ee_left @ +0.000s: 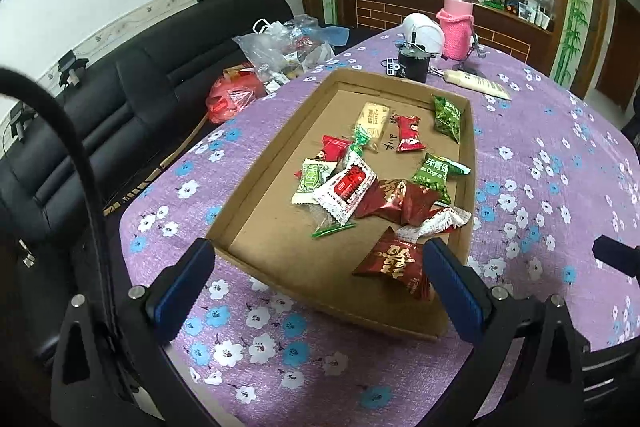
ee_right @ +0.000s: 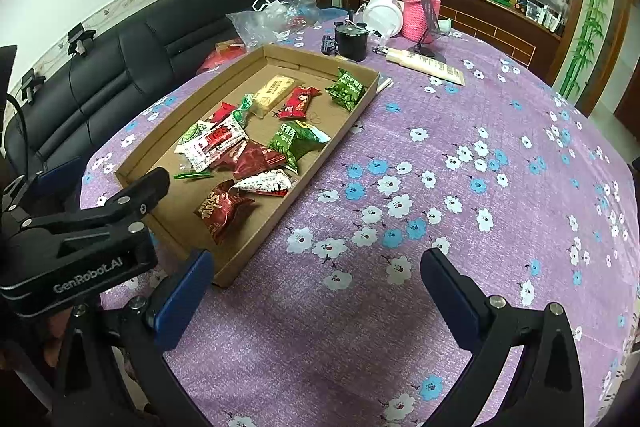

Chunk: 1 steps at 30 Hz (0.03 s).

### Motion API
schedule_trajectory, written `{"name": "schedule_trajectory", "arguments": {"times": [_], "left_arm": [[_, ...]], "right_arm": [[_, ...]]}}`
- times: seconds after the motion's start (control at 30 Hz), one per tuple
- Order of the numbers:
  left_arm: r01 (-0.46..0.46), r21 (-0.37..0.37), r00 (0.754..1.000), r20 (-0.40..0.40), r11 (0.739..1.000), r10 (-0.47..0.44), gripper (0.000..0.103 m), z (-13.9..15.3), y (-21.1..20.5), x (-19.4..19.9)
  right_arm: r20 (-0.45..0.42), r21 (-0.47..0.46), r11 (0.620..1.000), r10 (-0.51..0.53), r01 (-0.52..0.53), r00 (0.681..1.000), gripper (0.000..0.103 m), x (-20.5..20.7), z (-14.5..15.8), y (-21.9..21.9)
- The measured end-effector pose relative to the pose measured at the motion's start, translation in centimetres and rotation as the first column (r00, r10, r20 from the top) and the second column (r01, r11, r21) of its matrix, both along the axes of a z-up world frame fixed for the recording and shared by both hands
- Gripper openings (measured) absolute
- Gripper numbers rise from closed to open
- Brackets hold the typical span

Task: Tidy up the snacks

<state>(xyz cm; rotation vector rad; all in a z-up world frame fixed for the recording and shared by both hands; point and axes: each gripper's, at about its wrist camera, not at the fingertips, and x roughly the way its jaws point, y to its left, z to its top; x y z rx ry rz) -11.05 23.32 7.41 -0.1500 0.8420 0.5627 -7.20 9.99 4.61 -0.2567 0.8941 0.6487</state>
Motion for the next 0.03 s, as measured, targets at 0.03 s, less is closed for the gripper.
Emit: {"name": "schedule_trajectory", "arguments": {"times": [0.03], "left_arm": [[0.003,0.008,1.0,0.003,1.0,-0.004,0.103,0.06,-0.01,-0.08]], "right_arm": [[0.001,-0.001,1.0,-0.001,0.001,1.0,0.103,0.0,0.0,0.0]]}}
